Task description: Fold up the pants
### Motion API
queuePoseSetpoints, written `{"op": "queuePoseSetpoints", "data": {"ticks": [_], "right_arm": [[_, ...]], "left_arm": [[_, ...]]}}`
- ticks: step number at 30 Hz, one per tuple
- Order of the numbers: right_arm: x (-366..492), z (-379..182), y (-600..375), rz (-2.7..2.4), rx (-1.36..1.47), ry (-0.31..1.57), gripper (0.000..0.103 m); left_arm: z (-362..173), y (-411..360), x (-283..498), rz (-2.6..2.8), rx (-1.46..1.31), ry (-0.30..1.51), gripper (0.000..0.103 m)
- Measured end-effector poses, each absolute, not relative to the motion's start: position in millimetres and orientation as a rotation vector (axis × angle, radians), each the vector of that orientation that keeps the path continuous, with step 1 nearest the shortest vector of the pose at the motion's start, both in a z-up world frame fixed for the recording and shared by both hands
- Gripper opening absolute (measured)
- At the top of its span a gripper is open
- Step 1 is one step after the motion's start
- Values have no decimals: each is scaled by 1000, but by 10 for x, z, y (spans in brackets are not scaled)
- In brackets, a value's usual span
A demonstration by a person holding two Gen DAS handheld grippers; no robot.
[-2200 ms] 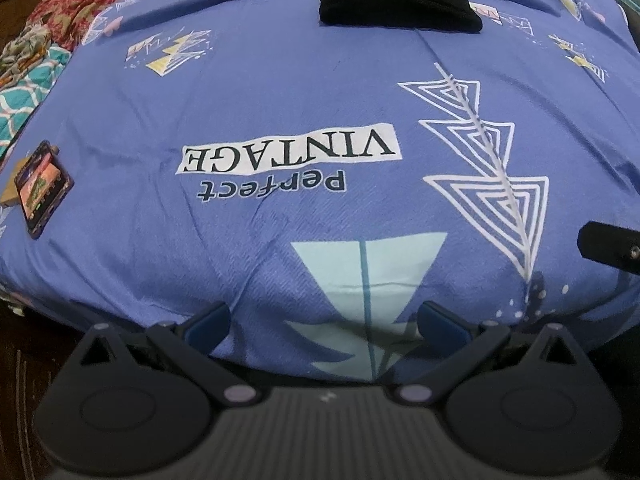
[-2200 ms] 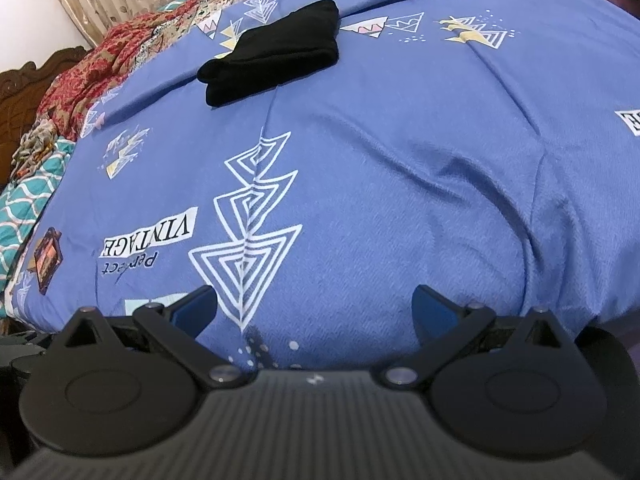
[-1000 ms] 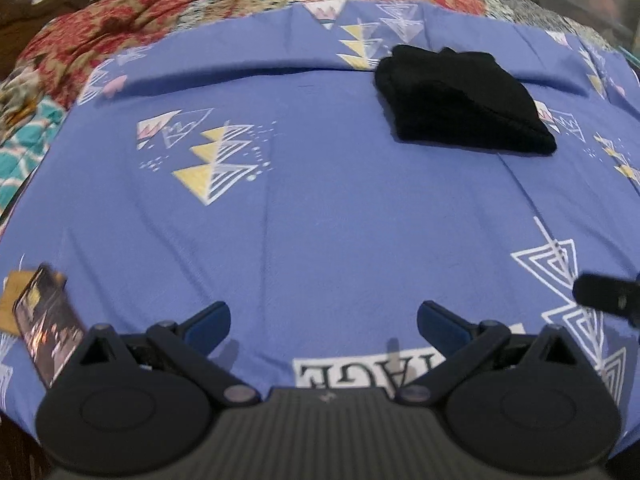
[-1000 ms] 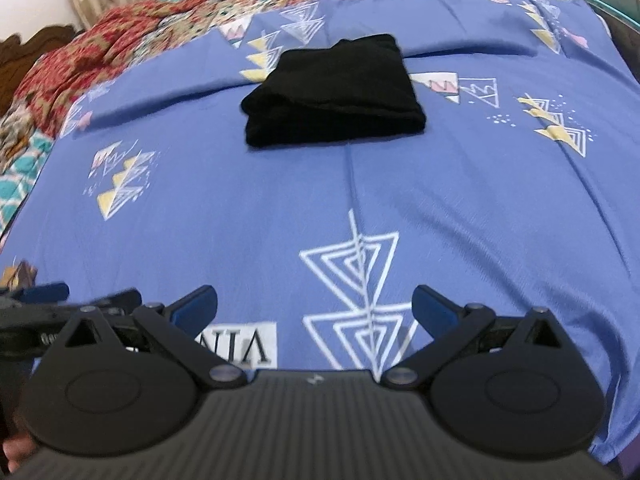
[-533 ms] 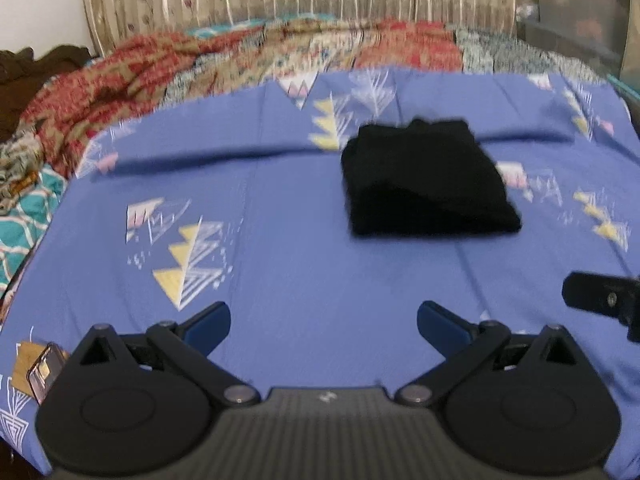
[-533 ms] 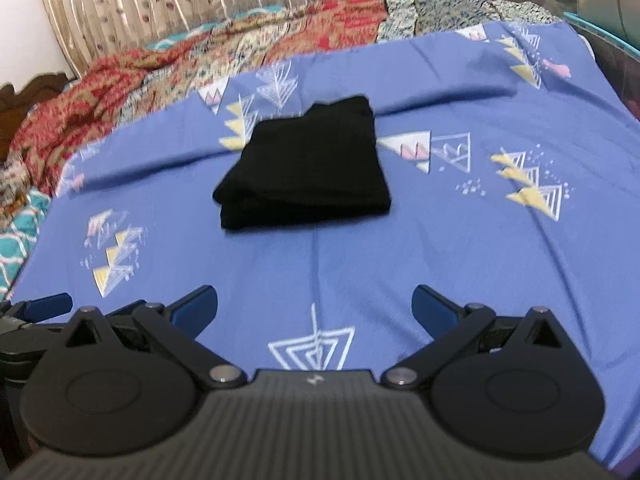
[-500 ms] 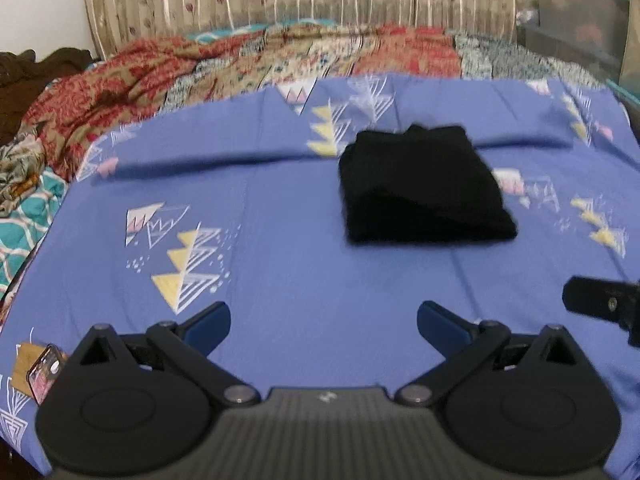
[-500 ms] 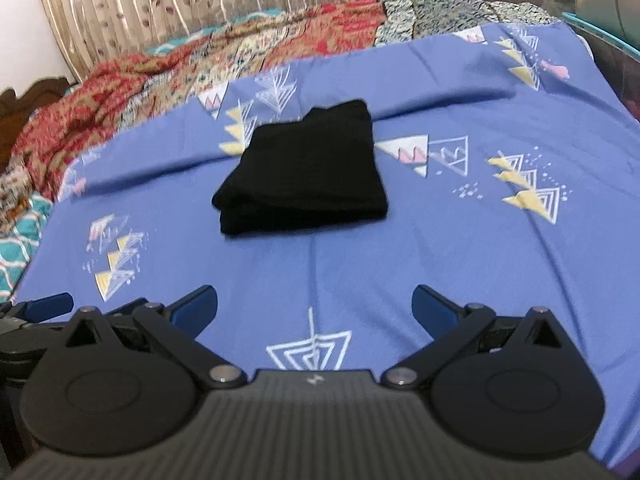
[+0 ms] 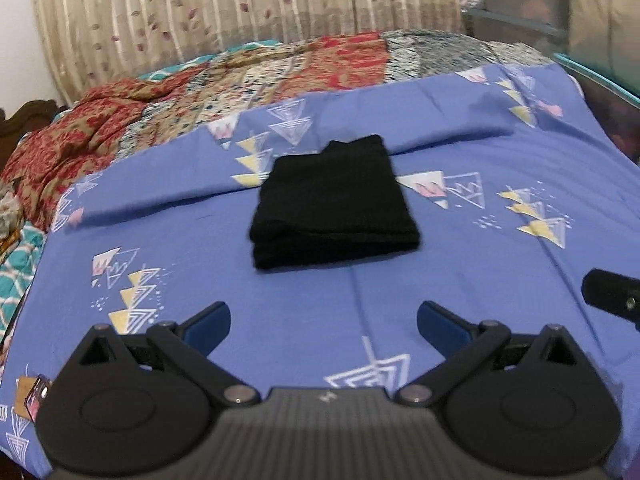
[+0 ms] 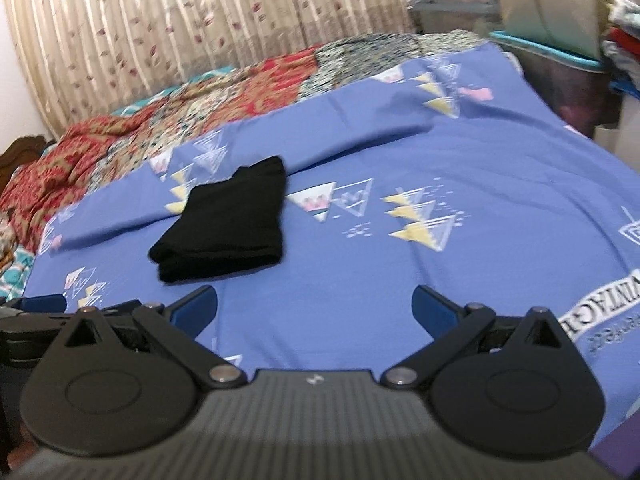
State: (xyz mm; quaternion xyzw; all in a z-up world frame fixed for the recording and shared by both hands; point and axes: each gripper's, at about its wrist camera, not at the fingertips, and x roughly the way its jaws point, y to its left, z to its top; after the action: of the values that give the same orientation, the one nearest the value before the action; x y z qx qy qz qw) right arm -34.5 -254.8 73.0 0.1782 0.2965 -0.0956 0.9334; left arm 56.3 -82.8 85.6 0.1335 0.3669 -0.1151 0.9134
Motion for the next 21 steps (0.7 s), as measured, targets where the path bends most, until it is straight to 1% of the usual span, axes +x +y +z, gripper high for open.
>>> {"op": "queuePoseSetpoints", "data": {"ticks": [8,14,21], "right_arm": [[-447,715,-2681,-189,430,578,103],[-500,839,-2569,-142,428,537,103],[-499,911,-2348,-81,405,542,103]], "left_arm": [[870,-905,377,-193,336,772,103],[1010,-780,318,-151,339,740,103],[1091,-585,246,-102,348,719,103]]}}
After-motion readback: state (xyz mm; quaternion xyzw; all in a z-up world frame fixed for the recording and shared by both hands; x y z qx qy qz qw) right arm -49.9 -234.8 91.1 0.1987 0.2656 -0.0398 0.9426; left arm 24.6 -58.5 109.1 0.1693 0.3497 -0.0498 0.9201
